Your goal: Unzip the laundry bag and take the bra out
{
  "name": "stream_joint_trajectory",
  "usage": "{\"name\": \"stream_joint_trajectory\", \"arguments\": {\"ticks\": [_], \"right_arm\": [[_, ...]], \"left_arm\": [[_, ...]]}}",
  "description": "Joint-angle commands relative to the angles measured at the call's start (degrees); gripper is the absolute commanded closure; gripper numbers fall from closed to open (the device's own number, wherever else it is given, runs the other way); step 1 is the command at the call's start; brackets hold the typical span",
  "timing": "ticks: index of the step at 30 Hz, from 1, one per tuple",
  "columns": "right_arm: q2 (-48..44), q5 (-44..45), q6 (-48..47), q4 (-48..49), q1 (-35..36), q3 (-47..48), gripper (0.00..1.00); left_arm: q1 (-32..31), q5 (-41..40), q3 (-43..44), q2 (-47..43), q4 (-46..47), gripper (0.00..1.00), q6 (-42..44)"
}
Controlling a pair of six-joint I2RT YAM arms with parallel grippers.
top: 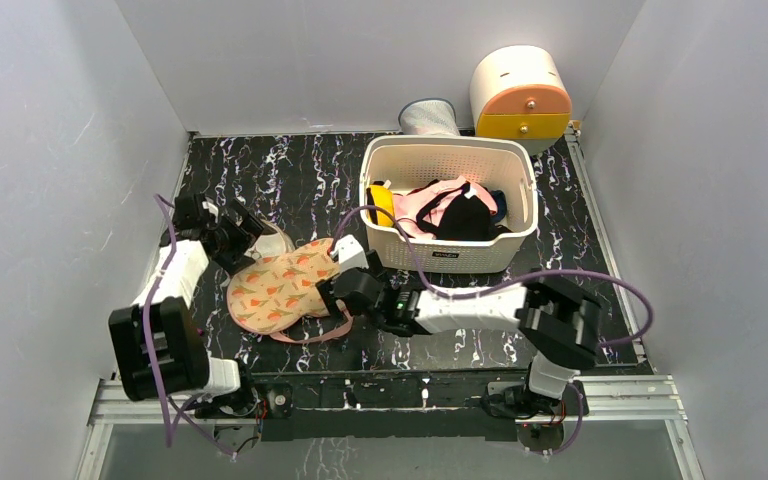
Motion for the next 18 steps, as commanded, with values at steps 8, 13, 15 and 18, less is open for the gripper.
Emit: {"name": "stream_joint_trajectory", "arguments": {"ticks": [8, 13, 15, 18], "right_arm": [[-9.8, -28.0, 7.0, 11.7, 1.1, -10.5, 0.06], [-15.8, -22.7, 4.2, 7.7, 1.1, -11.1, 0.05], [-18.7, -20.5, 3.6, 5.6, 1.1, -11.8, 0.04], [-23.5, -17.8, 3.8, 4.4, 1.1, -14.2, 0.02]], "left_arm": [[0.4, 1.9, 8.0, 13.9, 9.2, 0.02, -2.0], [0.8, 2.4, 6.4, 20.9, 12.1, 0.02, -5.6], [1.7, -1.2, 7.8, 23.0, 11.7, 0.02, -5.3], [3.5, -4.3, 12.5, 26.9, 10.5, 0.01, -4.4]]}}
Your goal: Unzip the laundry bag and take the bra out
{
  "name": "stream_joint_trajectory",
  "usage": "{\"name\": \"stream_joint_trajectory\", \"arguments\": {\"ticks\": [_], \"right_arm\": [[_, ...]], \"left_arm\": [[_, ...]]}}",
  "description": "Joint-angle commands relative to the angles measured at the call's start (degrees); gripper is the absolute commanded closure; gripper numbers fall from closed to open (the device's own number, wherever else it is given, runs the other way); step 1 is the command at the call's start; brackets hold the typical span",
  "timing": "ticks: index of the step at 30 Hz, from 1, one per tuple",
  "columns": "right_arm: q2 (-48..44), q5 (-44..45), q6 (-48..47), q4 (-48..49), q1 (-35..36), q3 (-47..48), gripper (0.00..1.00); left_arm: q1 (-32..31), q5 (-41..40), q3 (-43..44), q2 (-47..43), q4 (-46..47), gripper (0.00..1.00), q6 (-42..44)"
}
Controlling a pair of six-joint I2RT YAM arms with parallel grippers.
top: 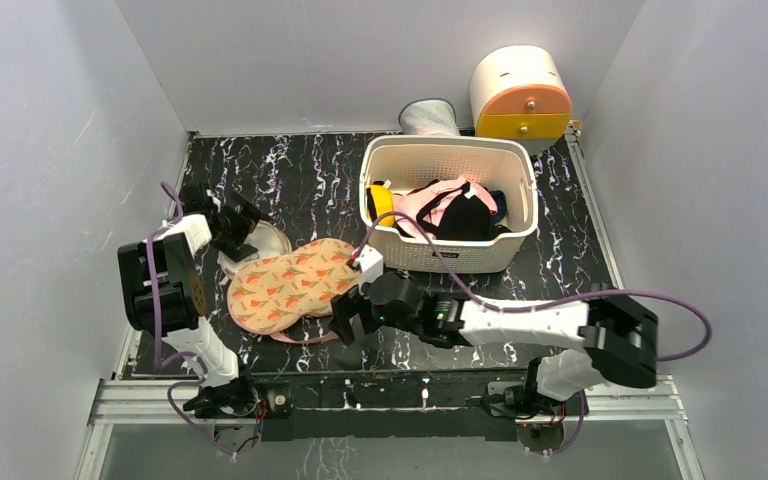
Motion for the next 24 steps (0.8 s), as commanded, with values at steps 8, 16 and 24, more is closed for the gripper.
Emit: {"name": "stream_joint_trajectory", "arguments": {"ticks": [8, 16, 24], "right_arm": [[-19.9, 10.1, 0.8, -4.0, -0.2, -8.2, 0.02], [-26.5, 15.6, -1.4, -7.0, -0.4, -8.5, 0.02], [-28.0, 17.4, -3.6, -8.4, -0.5, -7.5, 0.02]], "left_arm": [[0.6, -9.6, 15.3, 3.3, -8.8, 0.02, 10.7], [-17.7, -21.9, 4.2, -13.8, -15.0, 0.02, 20.1], [-29.5, -17.1, -1.7, -24.6, -23.0, 0.23, 21.8]]}}
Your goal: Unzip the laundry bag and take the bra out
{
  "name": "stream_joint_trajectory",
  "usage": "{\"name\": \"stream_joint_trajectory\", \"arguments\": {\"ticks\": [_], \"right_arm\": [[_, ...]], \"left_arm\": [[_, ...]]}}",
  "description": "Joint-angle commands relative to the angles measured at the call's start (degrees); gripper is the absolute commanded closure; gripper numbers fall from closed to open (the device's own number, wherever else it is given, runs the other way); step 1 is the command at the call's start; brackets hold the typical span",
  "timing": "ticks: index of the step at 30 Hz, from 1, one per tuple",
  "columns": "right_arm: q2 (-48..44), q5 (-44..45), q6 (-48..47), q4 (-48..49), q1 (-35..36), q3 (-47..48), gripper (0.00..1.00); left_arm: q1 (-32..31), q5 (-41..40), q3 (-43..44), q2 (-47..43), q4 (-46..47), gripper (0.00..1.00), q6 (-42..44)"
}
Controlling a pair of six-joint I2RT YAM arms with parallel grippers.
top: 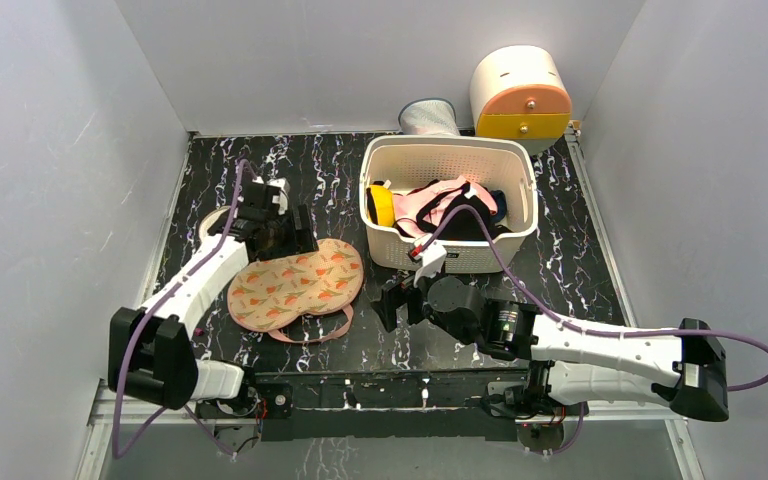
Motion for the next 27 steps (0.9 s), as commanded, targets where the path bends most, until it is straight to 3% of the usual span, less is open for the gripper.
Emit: {"name": "stream_joint_trajectory", "arguments": {"ticks": [1, 4, 11, 18, 24, 27], "right_arm": [[-1.7, 2.9, -1.5, 0.3, -0.3, 1.4, 0.02], [-1.9, 3.4, -1.3, 0.5, -0.3, 1.1, 0.02], [-1.8, 2.6, -0.8, -0.8, -0.4, 1.6, 0.02], [-5.8, 3.3, 1.5, -3.5, -0.4, 0.1, 0.02], [-9.5, 4.3, 3.4, -5.3, -0.4, -1.6, 0.02], [-10.6, 4.7, 4.0, -6.3, -0.4, -1.9, 0.02]], "left_arm": [[-3.3, 4.1, -2.0, -3.1, -7.0, 0.28, 2.0], [-7.2, 9.5, -3.1, -0.2, -6.0, 0.42, 1.0], [-12.0, 10.8, -3.0, 9.7, 4.2, 0.68, -7.7], [-7.9, 7.4, -1.4, 15.3, 17.9, 0.66, -20.0], [1.6, 14.2, 2.7, 23.6, 24.9, 0.69, -28.3], [2.8, 14.4, 5.0, 21.3, 25.1, 0.61, -26.8]]}}
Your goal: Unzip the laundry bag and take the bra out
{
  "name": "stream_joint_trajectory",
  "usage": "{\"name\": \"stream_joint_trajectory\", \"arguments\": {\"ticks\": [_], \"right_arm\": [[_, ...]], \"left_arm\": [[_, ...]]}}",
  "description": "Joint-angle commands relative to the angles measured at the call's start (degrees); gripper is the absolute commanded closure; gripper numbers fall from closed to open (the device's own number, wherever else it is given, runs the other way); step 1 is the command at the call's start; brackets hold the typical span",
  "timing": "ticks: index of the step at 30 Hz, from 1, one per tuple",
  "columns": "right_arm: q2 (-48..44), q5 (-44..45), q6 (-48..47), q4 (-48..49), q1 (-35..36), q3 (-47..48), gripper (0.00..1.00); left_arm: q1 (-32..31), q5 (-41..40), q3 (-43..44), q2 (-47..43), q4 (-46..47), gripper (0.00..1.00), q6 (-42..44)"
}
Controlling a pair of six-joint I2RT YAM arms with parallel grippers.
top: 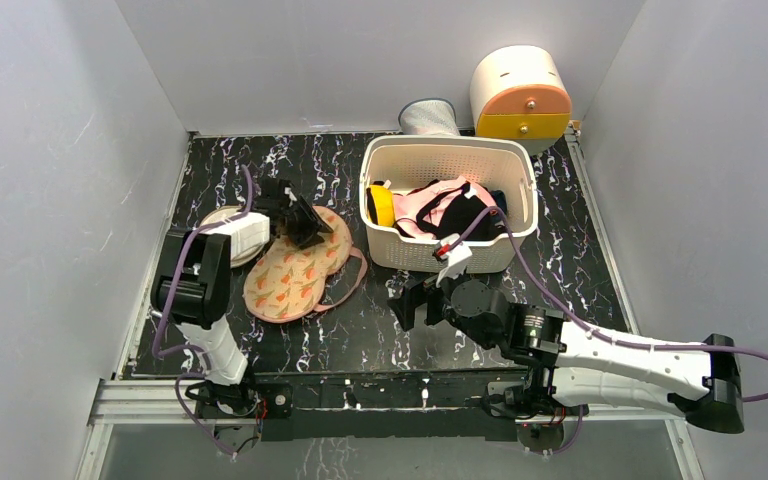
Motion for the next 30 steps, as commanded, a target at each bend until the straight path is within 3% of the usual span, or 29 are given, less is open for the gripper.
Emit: {"name": "stream_joint_trajectory", "arguments": {"ticks": [1, 5, 8, 13, 17, 21, 22, 23, 26, 30], "right_arm": [[-2.1, 2.0, 1.6, -0.2, -0.3, -0.3, 0.02], [-2.4, 2.2, 1.3, 0.9, -0.4, -0.9, 0.02], [-1.5, 1.8, 0.4, 2.8, -0.3, -1.0, 0.02], [2.1, 0.8, -2.0, 6.0, -0.4, 0.4, 0.02], [6.4, -0.3, -4.5, 8.5, -0.4, 2.3, 0.02], [8.9, -3.1, -2.8, 8.6, -0.4, 3.4, 0.02], [6.9, -3.3, -0.8, 8.1, -0.4, 1.7, 0.02], [4.9, -2.9, 0.3, 7.8, -0.4, 0.3, 0.02], [2.2, -0.2, 0.7, 5.3, -0.4, -0.5, 0.02], [0.8, 2.1, 0.4, 2.4, -0.5, 0.7, 0.02]], "left_arm": [[1.8, 0.4, 4.7, -4.4, 0.8, 0.55, -0.6], [1.8, -3.7, 7.1, -11.7, -8.1, 0.29, 7.5], [1.9, -8.0, 4.2, -19.1, -15.0, 0.09, 13.5], [2.1, -14.8, -1.5, -28.8, -26.7, 0.02, 18.2], [2.0, -16.9, -4.6, -31.8, -34.8, 0.02, 13.2], [0.3, -2.5, -18.7, -37.1, -22.2, 0.02, 4.6], [-4.5, 1.1, -22.1, -36.5, -13.1, 0.02, -0.4], [-10.5, 0.0, -21.8, -34.2, -8.1, 0.02, -3.2], [-17.4, -0.7, -16.3, -25.9, -2.3, 0.03, -6.3], [-20.7, -2.9, -13.4, -24.4, 1.4, 0.03, -6.9]]}}
